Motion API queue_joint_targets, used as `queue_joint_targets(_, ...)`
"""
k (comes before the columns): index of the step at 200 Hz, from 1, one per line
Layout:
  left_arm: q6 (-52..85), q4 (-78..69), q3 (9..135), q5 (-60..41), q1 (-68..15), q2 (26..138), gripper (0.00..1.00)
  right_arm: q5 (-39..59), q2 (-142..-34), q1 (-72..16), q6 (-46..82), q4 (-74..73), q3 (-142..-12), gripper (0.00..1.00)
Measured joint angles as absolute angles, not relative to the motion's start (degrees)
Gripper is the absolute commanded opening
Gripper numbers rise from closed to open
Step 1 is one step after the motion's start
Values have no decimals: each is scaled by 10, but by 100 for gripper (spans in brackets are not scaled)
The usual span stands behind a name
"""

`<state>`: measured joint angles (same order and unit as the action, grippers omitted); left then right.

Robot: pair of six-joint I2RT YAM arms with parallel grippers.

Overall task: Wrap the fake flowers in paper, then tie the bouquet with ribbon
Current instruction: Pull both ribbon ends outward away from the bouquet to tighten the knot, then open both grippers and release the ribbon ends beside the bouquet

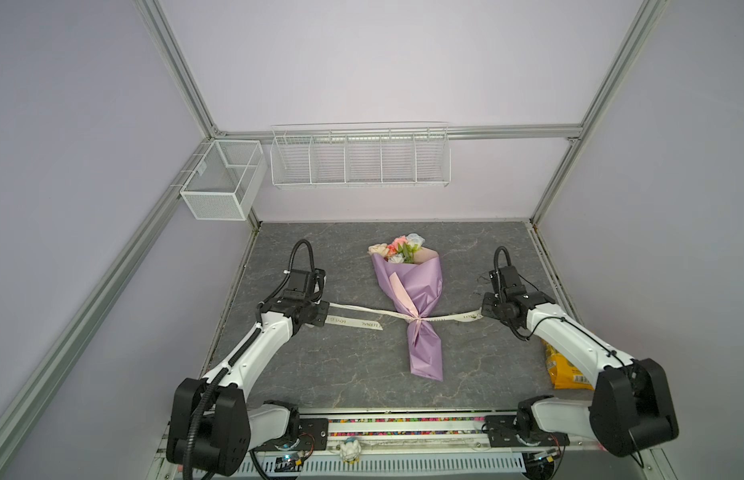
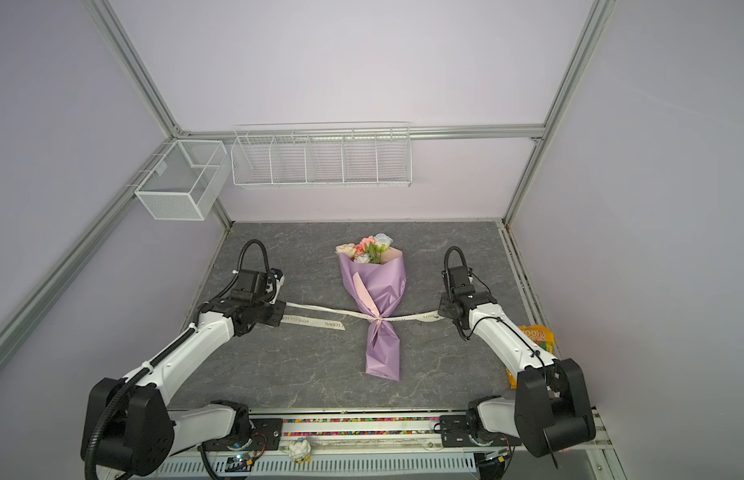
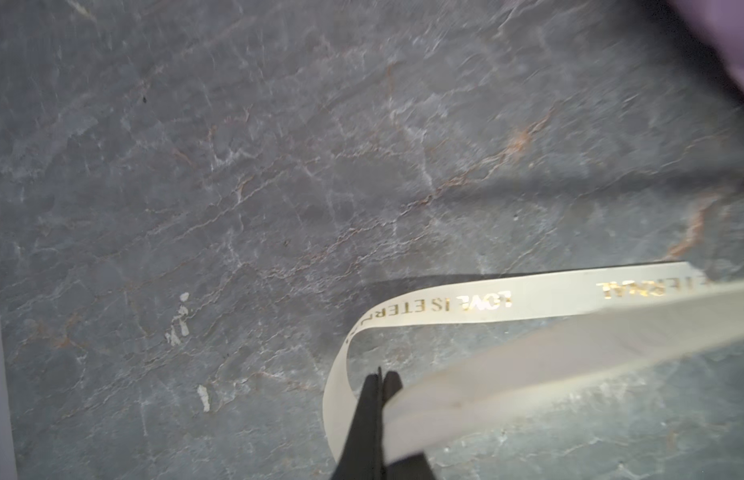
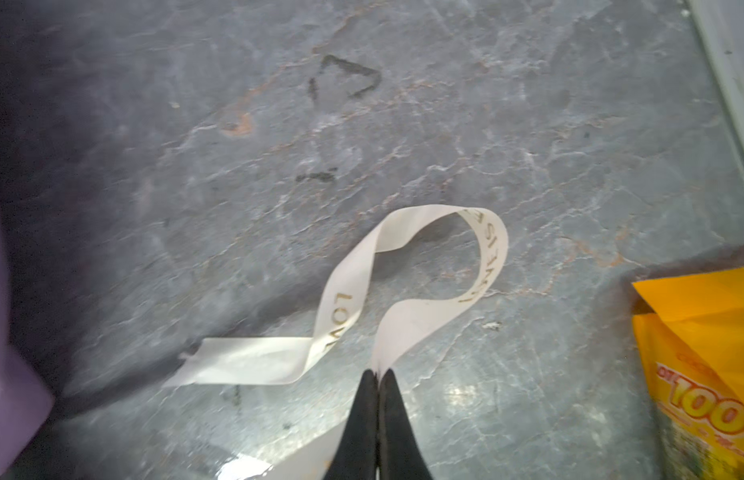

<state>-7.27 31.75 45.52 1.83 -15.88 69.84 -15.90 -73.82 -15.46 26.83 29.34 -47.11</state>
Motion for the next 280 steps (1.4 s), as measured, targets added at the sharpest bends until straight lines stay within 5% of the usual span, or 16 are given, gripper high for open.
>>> queue_joint_targets(35, -87, 317, 455, -8, -214, 677, 33, -84, -725, -165, 240, 291, -479, 15)
queue_joint_targets(45, -81, 319, 455, -12, -220, 669, 47, -71, -725, -166, 230, 293, -483, 18)
queue_joint_targets(50, -84, 320, 455, -14, -222, 663, 66, -66, -724, -167, 228, 294, -486, 22)
queue_joint_targets(56, -86, 320, 455, -16, -223, 656, 69, -63, -724, -168, 228, 299, -489, 31)
queue_joint_targets(63, -83, 320, 455, -18, -223, 647, 69, -65, -722, -168, 228, 309, -496, 41)
queue_joint_targets(100, -80, 322, 455, -28, -227, 609, 66, -96, -707, -159, 248, 364, -533, 61)
queue_joint_targets(162, -77, 338, 463, -43, -269, 649, 54, -35, -663, -140, 297, 377, -479, 64)
queue_joint_targets(219, -84, 434, 547, 29, -286, 773, 55, -18, -634, -140, 312, 379, -457, 65)
queue_joint_targets(280, 56, 522, 650, 90, -251, 811, 51, -12, -615, -140, 318, 378, -453, 65)
